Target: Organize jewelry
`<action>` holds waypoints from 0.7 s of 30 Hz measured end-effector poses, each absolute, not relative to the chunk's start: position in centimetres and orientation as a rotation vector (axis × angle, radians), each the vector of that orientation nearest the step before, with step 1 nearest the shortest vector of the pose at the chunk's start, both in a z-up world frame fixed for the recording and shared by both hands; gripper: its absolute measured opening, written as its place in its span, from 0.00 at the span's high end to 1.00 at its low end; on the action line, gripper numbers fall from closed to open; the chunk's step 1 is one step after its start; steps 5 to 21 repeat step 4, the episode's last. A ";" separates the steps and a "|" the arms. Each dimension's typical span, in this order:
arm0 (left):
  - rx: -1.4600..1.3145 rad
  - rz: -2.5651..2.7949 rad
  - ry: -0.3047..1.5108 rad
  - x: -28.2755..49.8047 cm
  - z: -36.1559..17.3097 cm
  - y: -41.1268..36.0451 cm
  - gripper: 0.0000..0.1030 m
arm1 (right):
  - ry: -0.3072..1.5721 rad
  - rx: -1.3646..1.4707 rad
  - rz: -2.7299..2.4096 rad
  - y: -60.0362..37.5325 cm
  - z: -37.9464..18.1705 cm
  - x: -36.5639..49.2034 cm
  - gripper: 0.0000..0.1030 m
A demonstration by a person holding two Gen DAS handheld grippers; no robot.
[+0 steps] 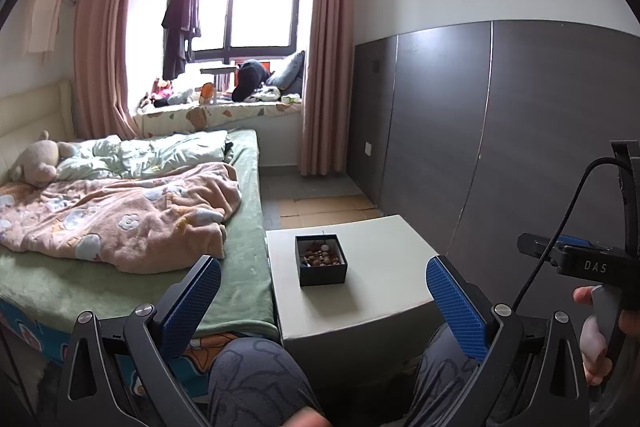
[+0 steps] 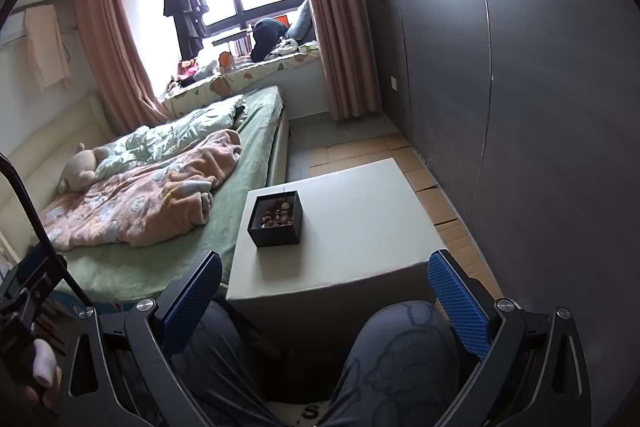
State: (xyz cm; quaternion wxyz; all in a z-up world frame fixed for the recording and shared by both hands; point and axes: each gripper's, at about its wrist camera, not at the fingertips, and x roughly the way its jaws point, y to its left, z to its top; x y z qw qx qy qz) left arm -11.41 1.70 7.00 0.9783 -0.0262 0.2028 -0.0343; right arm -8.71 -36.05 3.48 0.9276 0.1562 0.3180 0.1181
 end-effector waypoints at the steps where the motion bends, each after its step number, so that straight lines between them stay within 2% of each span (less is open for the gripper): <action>1: -0.051 -0.069 0.409 -11.4 7.0 1.7 0.00 | 0.651 0.319 0.239 -36.0 3.5 -8.8 0.00; 21: -0.053 -0.073 0.409 -11.4 7.0 1.7 0.00 | 0.652 0.319 0.241 -35.9 3.5 -8.7 0.00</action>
